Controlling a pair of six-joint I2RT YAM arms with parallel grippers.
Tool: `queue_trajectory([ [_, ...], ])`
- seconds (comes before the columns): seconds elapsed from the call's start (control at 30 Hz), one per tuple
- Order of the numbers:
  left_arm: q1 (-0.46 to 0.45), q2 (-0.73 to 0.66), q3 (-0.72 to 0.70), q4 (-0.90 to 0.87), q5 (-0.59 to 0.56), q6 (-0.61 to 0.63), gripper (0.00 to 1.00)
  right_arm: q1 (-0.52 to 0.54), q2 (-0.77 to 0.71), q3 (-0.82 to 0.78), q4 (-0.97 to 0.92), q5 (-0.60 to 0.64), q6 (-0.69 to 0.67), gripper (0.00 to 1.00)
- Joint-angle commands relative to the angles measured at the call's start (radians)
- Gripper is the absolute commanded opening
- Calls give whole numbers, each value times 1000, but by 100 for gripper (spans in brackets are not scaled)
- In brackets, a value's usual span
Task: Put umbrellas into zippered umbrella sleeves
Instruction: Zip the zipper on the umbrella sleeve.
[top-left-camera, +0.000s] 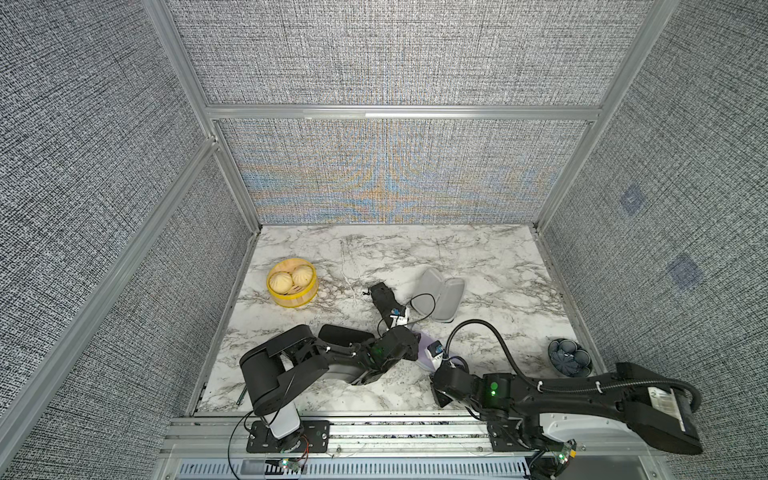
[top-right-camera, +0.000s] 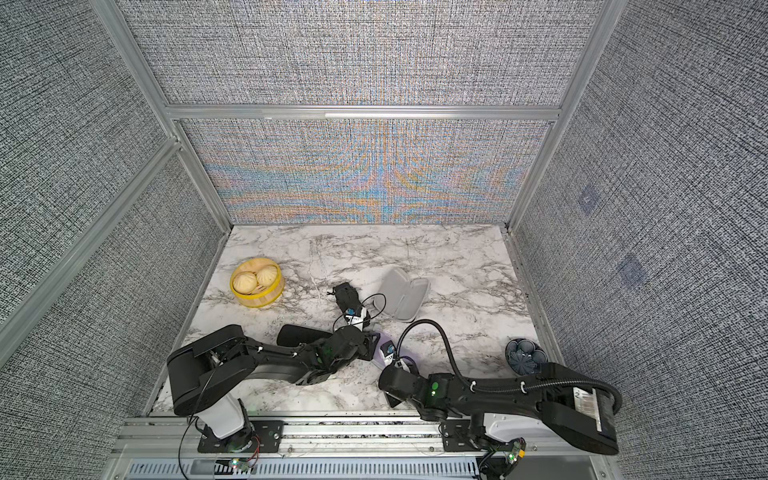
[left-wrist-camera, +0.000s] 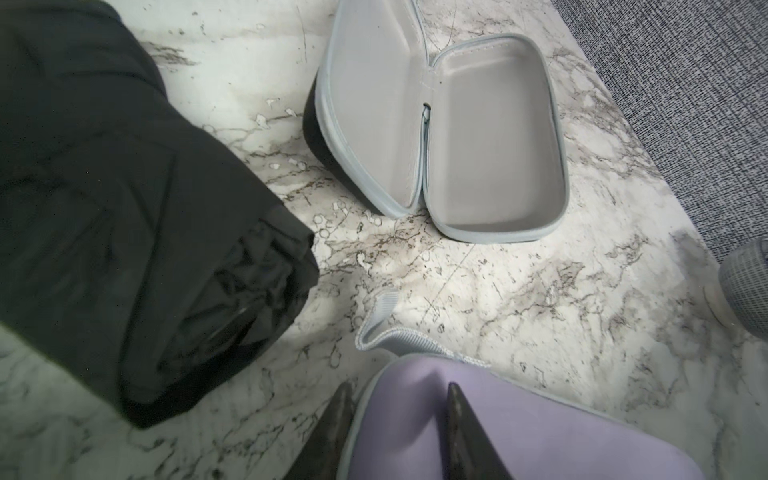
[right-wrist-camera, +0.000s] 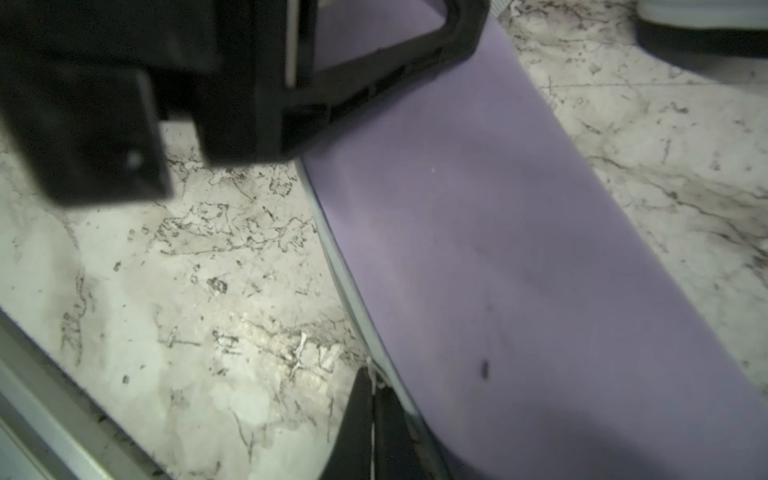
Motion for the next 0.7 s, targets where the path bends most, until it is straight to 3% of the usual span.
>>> queue_trajectory([
  [0.0, -20, -8, -29, -162, 106, -23, 31, -14, 62, 52, 123, 11, -40, 0],
  [0.33, -27, -29, -123, -31, 151, -72, 31, -38, 269, 170, 272, -126, -91, 0],
  [0.57, -25, -104, -142, -46, 137, -66, 34, -41, 166, 29, 251, -104, -40, 0],
  [0.67, -26, -116, -136, -48, 138, -61, 39, -40, 129, -17, 212, -124, -27, 0],
])
